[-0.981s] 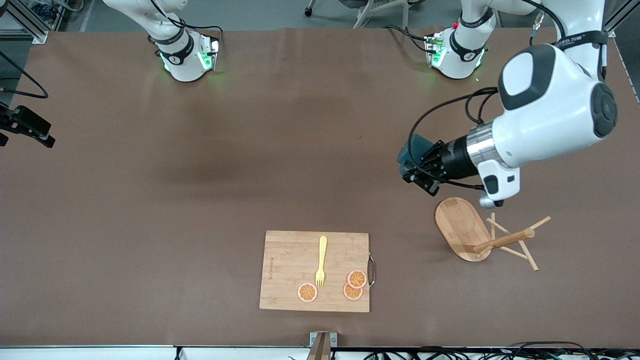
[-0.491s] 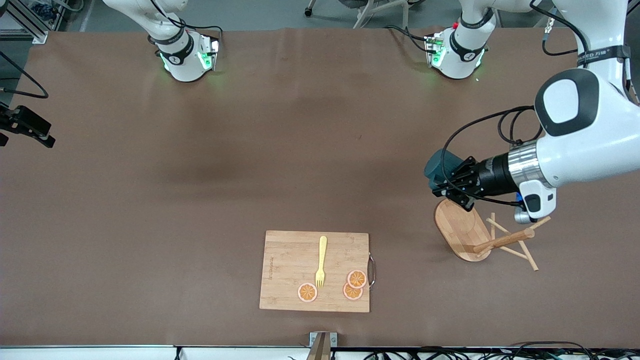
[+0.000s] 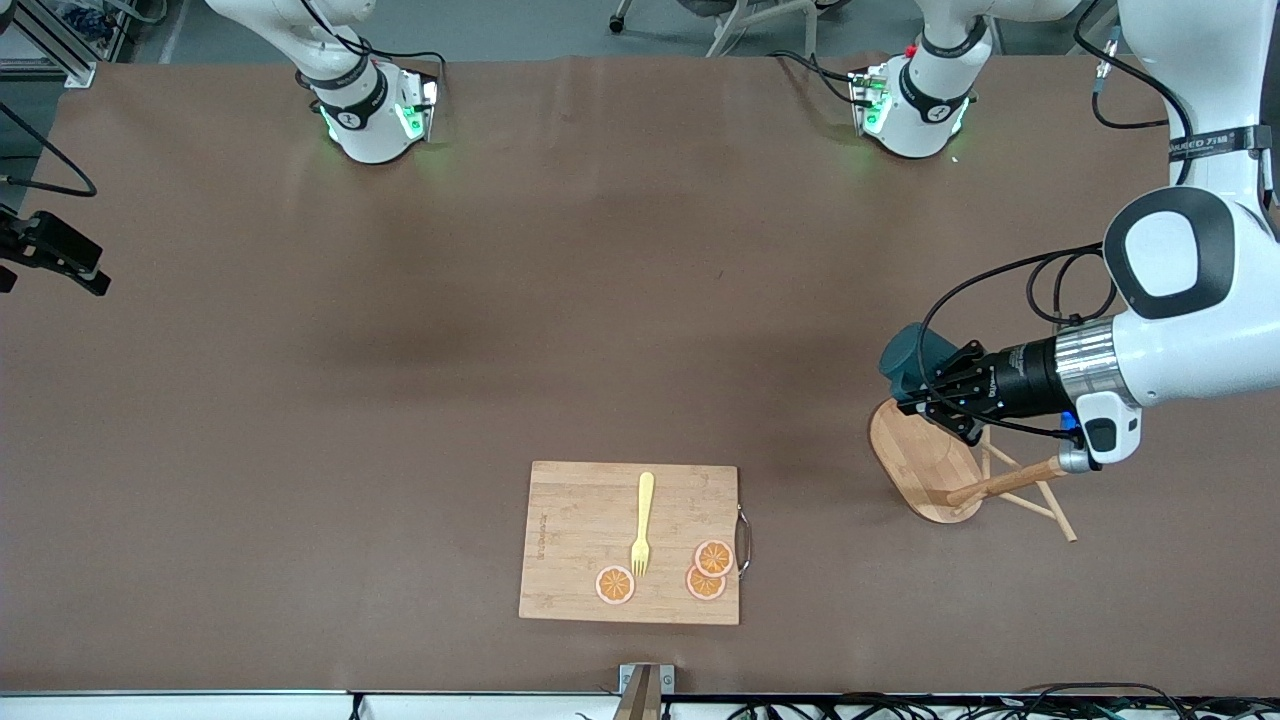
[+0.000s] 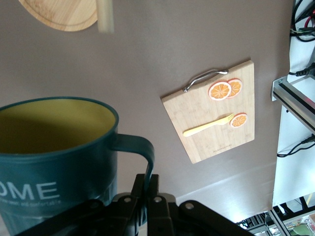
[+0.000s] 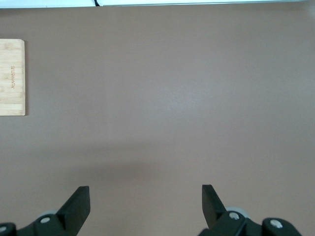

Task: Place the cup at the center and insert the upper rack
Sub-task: 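Carry the mug to the wooden mug tree with the left gripper, then hook the mug handle onto a mug tree peg with the left gripper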

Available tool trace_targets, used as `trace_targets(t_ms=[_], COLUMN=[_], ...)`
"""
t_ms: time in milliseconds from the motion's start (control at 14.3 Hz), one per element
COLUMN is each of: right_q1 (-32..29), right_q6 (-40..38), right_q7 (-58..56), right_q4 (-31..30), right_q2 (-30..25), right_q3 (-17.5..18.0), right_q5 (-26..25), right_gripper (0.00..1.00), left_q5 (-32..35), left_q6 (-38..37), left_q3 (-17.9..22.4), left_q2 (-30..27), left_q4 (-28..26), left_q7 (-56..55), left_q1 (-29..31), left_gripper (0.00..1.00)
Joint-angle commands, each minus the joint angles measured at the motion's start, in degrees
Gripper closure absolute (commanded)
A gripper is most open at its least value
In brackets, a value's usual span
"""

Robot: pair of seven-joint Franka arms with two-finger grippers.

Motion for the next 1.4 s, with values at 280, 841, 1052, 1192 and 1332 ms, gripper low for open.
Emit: trace_targets(t_ms=[280,841,1052,1192,1332], right_q1=[0.17,0.08,0.08,0.08,0.17], right_q6=[0.04,0.12,0.21,0.21,0.21], right_q7=[-0.31,-0.23,-0.23,-0.31,-0.31], right_q4=[-0.03,-0.03,-0.03,-0.03,-0.03], right_q2=[-0.31,-0.22,-0.22,-0.22,-0.22], right_q3=[-0.11,-0.11,-0.11,-0.11,-0.11], right_q5=[0.64,0.64,0.64,0.64,0.64], right_gripper=[0.00,0.00,0.00,0.00,0.00], left_q5=[-0.51,-1.13,-1.22,-1.22,-1.13], left_q6=[-0.11,0.59,0.68,0.68,0.77], left_q3=[-0.26,-0.35,-0.44,-0.52,-0.61], left_q2=[0.95,1.84,1.49,1.92,2.80], left_q4=[-0.04,0.67,0.93,2.33,2.42], left_q7=[6.22,7.11,6.49,6.40,6.40], left_q1=[3.47,3.30,2.95,2.86,2.86], left_gripper=[0.99,0.99,0.99,0.99,0.99])
